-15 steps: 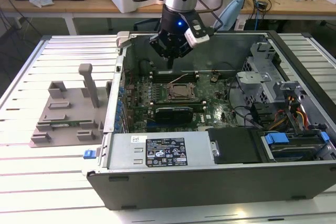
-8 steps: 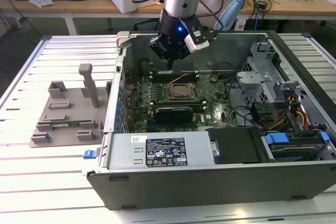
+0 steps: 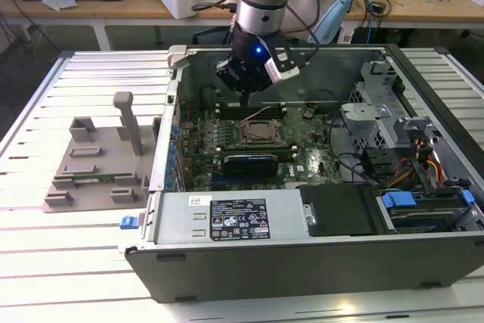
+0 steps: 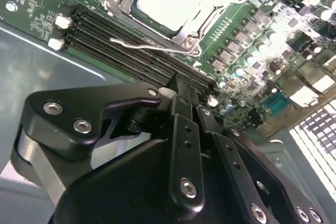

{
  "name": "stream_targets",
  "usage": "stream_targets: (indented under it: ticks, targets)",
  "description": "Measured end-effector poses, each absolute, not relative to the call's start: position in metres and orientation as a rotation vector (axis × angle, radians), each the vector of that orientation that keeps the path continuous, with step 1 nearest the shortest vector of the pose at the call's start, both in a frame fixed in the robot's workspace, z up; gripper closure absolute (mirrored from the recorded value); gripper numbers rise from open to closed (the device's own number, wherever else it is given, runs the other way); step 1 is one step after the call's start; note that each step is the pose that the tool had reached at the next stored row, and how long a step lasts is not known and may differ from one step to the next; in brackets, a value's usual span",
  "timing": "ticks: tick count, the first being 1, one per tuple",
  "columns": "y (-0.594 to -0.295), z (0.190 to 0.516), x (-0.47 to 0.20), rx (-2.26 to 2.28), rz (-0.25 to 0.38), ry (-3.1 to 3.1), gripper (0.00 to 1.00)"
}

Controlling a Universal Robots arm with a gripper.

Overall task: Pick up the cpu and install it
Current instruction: 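Install the first cpu locking lever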

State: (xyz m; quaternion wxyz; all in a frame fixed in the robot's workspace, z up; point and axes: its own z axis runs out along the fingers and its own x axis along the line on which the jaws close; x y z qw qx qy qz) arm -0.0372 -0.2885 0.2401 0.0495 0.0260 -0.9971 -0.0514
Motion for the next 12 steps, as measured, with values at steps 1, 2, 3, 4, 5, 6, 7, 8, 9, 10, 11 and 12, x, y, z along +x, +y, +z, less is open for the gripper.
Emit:
stream_targets:
  ticks: [1,2,3,4,5,6,7,8,9,10,11,12]
  targets:
    - [-0.288,0.237,-0.037,0.079,-0.157,-3.037,0.89]
    - [-0.288,0.235,-0.036,0.081,-0.156,-3.036,0.89]
    - [-0.288,0.233,-0.035,0.082,-0.156,-3.036,0.89]
    - [-0.288,0.231,-0.034,0.084,-0.155,-3.035,0.89]
    - [-0.288,0.229,-0.034,0.087,-0.154,-3.035,0.89]
    - [-0.288,0.228,-0.033,0.096,-0.151,-3.034,0.89]
    - [-0.288,0.227,-0.033,0.105,-0.149,-3.033,0.89]
    - [-0.288,0.225,-0.032,0.115,-0.147,-3.032,0.89]
    - [-0.288,0.224,-0.031,0.12,-0.146,-3.032,0.89]
    - [-0.288,0.223,-0.029,0.123,-0.145,-3.031,0.89]
    - [-0.288,0.222,-0.028,0.125,-0.145,-3.031,0.89]
    - [-0.288,0.221,-0.027,0.127,-0.145,-3.031,0.89]
